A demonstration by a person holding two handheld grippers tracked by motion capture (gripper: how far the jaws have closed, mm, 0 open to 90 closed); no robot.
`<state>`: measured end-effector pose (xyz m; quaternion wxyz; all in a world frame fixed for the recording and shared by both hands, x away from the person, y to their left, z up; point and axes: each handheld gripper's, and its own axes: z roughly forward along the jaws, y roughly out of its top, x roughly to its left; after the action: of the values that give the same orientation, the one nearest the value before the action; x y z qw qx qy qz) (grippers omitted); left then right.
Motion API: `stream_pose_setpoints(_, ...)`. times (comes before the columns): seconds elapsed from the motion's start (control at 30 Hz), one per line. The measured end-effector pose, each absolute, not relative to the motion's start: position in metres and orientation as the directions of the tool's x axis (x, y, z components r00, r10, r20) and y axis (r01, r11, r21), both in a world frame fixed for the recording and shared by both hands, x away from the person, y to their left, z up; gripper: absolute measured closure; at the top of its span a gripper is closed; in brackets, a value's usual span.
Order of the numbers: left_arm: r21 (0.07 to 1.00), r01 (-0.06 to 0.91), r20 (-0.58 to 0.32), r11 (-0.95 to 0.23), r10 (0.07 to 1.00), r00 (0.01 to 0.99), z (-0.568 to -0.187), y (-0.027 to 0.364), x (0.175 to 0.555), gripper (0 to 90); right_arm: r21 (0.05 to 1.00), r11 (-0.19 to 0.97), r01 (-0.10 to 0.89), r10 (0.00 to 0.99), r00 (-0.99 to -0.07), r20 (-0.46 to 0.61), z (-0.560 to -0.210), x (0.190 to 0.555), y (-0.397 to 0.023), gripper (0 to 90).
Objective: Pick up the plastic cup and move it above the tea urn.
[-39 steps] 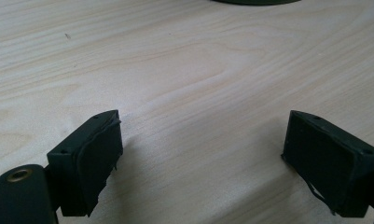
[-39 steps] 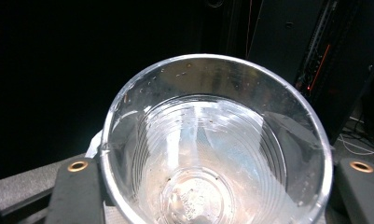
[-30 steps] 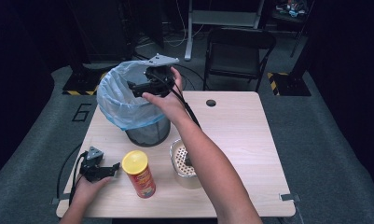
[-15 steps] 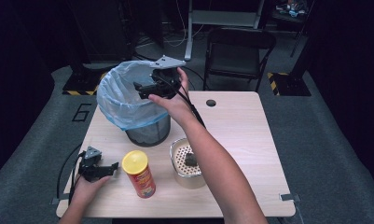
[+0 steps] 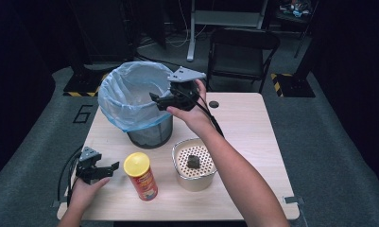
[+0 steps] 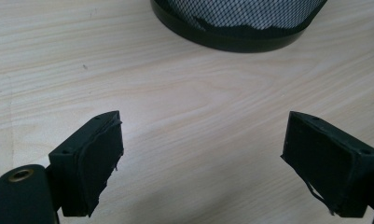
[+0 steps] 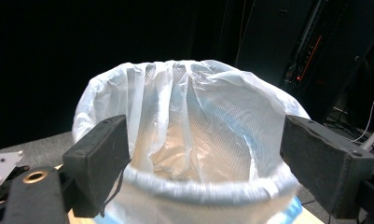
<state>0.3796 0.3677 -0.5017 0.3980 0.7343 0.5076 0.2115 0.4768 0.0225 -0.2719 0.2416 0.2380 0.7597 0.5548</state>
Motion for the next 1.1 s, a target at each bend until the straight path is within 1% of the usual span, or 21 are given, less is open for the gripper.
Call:
stream_pose_setpoints(0.03,0.804,0.570,-0.089,-0.170,0.913,0.398,-0.500,0.368,0.379,12.7,0.958,0.272,0.094,0.627,-0.772,-0.102,-0.273,0.474,0.018,17.1)
stream_pose_setpoints(0.07,0.809,0.566,-0.098,-0.161,0.911,0.401,-0.499,0.367,0.378,16.8,0.956,0.279,0.092,0.633,-0.766,-0.111,-0.275,0.468,0.008,18.3)
stream_pose_setpoints(0.1,0.799,0.578,-0.115,-0.165,0.902,0.416,-0.498,0.367,0.376,19.1,0.954,0.287,0.089,0.634,-0.764,-0.119,-0.277,0.466,0.002,18.4)
stream_pose_setpoints(0.13,0.799,0.578,-0.115,-0.165,0.902,0.416,-0.498,0.367,0.376,19.3,0.954,0.287,0.089,0.634,-0.764,-0.119,-0.277,0.466,0.002,18.4)
stream_pose_setpoints(0.17,0.803,0.570,-0.102,-0.173,0.903,0.418,-0.498,0.366,0.376,19.3,0.952,0.293,0.085,0.635,-0.762,-0.128,-0.278,0.463,-0.003,18.4)
stream_pose_setpoints(0.27,0.791,0.584,-0.103,-0.181,0.902,0.419,-0.497,0.364,0.376,19.3,0.950,0.303,0.078,0.636,-0.758,-0.141,-0.284,0.457,-0.019,18.3)
stream_pose_setpoints(0.37,0.789,0.587,-0.108,-0.184,0.898,0.426,-0.493,0.361,0.375,19.3,0.948,0.305,0.095,0.647,-0.750,-0.133,-0.288,0.452,-0.035,18.3)
stream_pose_setpoints(0.47,0.791,0.578,-0.092,-0.202,0.894,0.439,-0.486,0.360,0.374,19.3,0.941,0.324,0.097,0.663,-0.732,-0.153,-0.293,0.448,-0.049,18.3)
stream_pose_setpoints(0.63,0.787,0.578,-0.094,-0.215,0.885,0.457,-0.472,0.356,0.373,18.6,0.948,0.299,0.109,0.682,-0.720,-0.132,-0.300,0.441,-0.069,18.3)
stream_pose_setpoints(0.9,0.816,0.530,-0.082,-0.230,0.862,0.500,-0.446,0.356,0.364,16.6,0.945,0.291,0.146,0.719,-0.686,-0.116,-0.314,0.432,-0.102,16.7)
stream_pose_setpoints(1.1,0.828,0.509,-0.092,-0.234,0.839,0.536,-0.443,0.355,0.349,13.8,0.945,0.271,0.181,0.745,-0.661,-0.088,-0.324,0.427,-0.123,16.5)
